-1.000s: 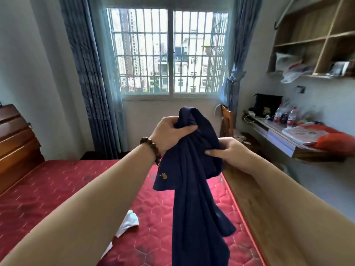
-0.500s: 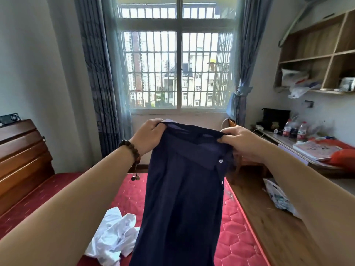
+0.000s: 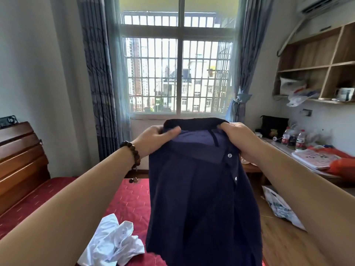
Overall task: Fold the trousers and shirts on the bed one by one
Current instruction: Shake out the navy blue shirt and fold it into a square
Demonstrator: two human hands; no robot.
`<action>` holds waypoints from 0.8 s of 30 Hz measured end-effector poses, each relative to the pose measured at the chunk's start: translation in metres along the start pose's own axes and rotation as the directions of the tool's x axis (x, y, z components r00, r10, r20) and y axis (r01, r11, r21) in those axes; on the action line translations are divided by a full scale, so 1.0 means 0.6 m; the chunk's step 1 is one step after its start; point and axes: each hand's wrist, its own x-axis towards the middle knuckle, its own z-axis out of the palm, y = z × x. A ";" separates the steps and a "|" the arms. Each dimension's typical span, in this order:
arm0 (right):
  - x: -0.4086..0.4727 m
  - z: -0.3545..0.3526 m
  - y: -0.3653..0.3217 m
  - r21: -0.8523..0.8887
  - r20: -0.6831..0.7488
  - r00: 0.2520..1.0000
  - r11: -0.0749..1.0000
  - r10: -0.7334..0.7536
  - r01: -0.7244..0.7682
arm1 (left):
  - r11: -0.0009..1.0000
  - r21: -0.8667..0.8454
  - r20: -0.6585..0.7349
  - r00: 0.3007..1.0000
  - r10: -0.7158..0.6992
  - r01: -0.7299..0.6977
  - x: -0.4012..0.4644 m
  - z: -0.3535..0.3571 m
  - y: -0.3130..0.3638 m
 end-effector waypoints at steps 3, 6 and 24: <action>0.004 -0.002 0.005 0.035 0.021 0.999 0.999 -0.034 0.033 | 0.993 0.094 0.092 0.994 0.060 -0.069 0.000 0.018 -0.015; 0.001 -0.010 0.009 -0.120 0.046 0.993 0.987 -0.104 0.109 | 0.967 0.236 0.004 0.996 0.094 -0.093 0.005 0.029 -0.019; 0.001 0.015 -0.002 -0.759 -0.047 0.892 0.597 -0.450 0.260 | 0.708 0.698 -0.012 0.988 0.155 -0.103 -0.007 -0.025 -0.021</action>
